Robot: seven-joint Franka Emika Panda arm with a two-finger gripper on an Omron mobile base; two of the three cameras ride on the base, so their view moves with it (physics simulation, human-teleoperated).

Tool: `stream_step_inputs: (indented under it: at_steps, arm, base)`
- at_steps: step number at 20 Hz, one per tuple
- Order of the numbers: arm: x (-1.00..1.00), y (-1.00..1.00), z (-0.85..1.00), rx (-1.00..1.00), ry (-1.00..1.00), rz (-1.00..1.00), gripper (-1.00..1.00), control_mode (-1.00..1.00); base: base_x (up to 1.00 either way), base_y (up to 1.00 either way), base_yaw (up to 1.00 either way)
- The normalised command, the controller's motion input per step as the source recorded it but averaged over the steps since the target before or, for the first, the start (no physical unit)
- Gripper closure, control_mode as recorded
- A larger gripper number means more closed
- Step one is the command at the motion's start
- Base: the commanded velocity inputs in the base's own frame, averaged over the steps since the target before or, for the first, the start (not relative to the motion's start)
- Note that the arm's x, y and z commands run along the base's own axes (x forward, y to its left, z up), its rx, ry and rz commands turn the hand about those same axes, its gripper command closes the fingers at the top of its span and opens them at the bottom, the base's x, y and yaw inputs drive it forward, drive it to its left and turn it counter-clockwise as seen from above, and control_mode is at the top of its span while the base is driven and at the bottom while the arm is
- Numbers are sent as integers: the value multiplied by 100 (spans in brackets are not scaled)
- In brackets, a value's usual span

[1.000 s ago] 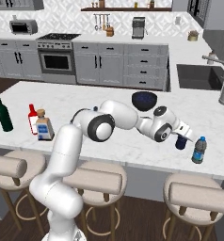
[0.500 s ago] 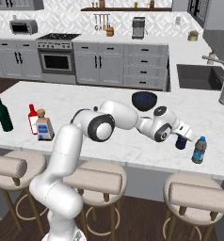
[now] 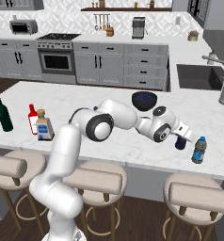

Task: Move the plastic bottles in the middle to the plastics group, and the glass bottles in the middle to the glass group.

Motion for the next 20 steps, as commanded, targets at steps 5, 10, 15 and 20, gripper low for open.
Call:
stream_step_inputs:
  at_steps: [5,10,15,20]
  arm:
    - [-12,19,0,0,0,0,-100,-100]
    - [-1,21,0,0,0,0,-100,-100]
    - [-12,10,4,0,0,0,-100,-100]
    - [-30,3,15,0,-1,0,-100,-100]
  base:
    - [0,0,0]
    - [0,0,0]
    - [0,0,0]
    - [0,0,0]
